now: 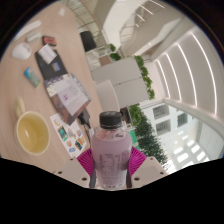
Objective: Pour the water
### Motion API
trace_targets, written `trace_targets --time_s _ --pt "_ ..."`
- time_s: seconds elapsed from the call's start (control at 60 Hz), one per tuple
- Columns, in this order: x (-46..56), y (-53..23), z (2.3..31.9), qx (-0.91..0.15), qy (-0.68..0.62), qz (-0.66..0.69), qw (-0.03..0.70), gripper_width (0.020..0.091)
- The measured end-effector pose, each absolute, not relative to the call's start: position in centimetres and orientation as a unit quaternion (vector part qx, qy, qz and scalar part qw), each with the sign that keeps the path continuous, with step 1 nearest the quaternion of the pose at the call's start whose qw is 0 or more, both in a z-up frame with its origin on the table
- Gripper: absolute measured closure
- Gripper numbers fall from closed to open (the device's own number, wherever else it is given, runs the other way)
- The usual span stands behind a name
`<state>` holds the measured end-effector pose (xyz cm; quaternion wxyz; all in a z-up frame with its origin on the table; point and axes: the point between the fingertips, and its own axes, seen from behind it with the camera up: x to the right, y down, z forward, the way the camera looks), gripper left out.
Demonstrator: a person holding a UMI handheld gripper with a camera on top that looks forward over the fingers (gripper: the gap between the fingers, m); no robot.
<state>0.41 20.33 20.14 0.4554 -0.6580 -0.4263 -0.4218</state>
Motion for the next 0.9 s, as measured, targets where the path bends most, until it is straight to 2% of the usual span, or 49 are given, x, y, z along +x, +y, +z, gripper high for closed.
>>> trace_targets --time_s 0.033,0.117,0.167,0.2,0.217,0.233,0.267,0.3,0.35,0.367,0.4,0.417,0.433,0.5,0.517,0.55,0.767,0.85,0.9 --pt "0.7 18.1 21.0 -0.688 -0.315 -0.385 0.529 0.0686" --pt "2.6 19.0 21.4 -0.747 -0.162 -0.199 0.613 0.0639" --pt "2.9 18.7 20.3 -0.759 -0.091 -0.096 0.638 0.0633" --pt "3.1 17.7 17.7 -0.765 -0.068 -0.031 0.64 0.0605" --pt "3.7 18.2 17.6 -0.772 -0.061 -0.005 0.632 0.0602" --pt "4.5 17.8 17.8 -0.773 -0.036 0.018 0.633 0.0601" --pt "5.4 17.8 16.5 -0.776 -0.014 0.041 0.629 0.06" --pt "5.5 16.7 14.0 -0.766 0.019 0.058 0.64 0.0601" --pt "7.3 18.1 13.1 -0.796 -0.002 0.045 0.603 0.0601" --pt "7.5 17.2 11.4 -0.791 0.006 0.055 0.609 0.06" --pt "7.7 17.1 10.1 -0.798 0.003 0.056 0.6 0.06" --pt "8.2 16.0 7.3 -0.791 0.011 0.066 0.609 0.0601" --pt "7.7 16.9 8.7 -0.801 -0.003 0.054 0.596 0.0602" --pt "7.4 16.7 7.7 -0.81 -0.016 0.056 0.583 0.0597" --pt "8.1 16.6 6.2 -0.805 -0.015 0.067 0.589 0.0593" --pt "7.3 16.0 5.8 -0.813 -0.02 0.066 0.579 0.0586" --pt "7.0 15.6 6.0 -0.802 -0.047 0.057 0.593 0.0559" --pt "7.3 15.4 5.4 -0.819 -0.046 0.053 0.569 0.0521" --pt "7.8 14.8 4.4 -0.84 -0.042 0.042 0.539 0.0434"
